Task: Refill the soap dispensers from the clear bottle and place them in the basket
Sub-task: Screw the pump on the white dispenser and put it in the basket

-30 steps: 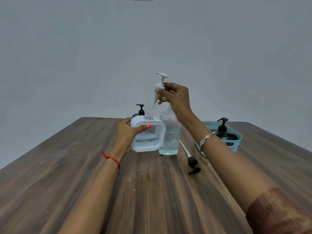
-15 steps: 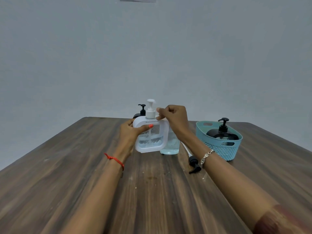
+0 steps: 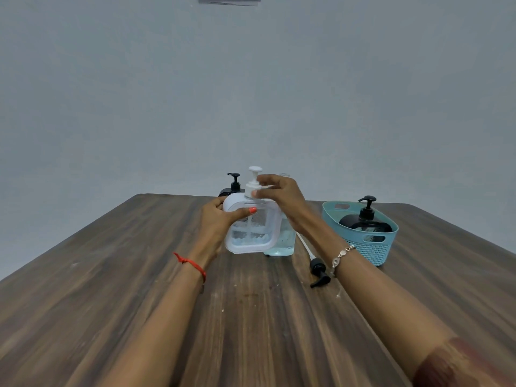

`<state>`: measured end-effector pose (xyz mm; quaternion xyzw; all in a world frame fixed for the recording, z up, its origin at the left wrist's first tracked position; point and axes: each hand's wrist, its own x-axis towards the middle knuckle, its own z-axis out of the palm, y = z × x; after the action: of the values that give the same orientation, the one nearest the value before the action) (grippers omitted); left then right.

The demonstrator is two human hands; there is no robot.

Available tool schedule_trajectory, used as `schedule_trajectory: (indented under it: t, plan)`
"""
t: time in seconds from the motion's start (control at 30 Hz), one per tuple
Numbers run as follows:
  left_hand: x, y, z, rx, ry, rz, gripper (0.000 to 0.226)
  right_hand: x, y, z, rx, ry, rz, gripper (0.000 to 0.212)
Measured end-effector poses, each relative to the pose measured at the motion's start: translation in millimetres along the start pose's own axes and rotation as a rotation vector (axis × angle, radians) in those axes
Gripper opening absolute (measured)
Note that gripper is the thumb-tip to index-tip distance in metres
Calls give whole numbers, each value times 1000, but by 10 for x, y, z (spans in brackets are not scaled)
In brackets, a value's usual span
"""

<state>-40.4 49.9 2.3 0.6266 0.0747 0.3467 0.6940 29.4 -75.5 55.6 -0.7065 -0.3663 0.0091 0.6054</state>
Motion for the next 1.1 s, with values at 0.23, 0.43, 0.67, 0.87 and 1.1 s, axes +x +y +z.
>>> schedule_trajectory:
  t: [0.23, 0.43, 0.67, 0.87, 1.1]
  plan:
    - [-37, -4, 2, 43, 1, 20, 40, 23, 1, 75, -152, 111, -16, 36]
    - [-55, 58, -29, -15, -20, 2, 30, 57, -32, -28, -8, -73, 49, 32]
    - [-54, 15, -11, -10, -21, 4, 32, 49, 4, 18, -59, -84, 61, 34]
    - [-43, -12, 22, 11, 8, 8, 42, -12, -46, 28, -51, 46, 72, 23]
    - [-78, -57, 111, -1, 62, 8, 38, -34, 22, 248, -289, 331, 17, 27]
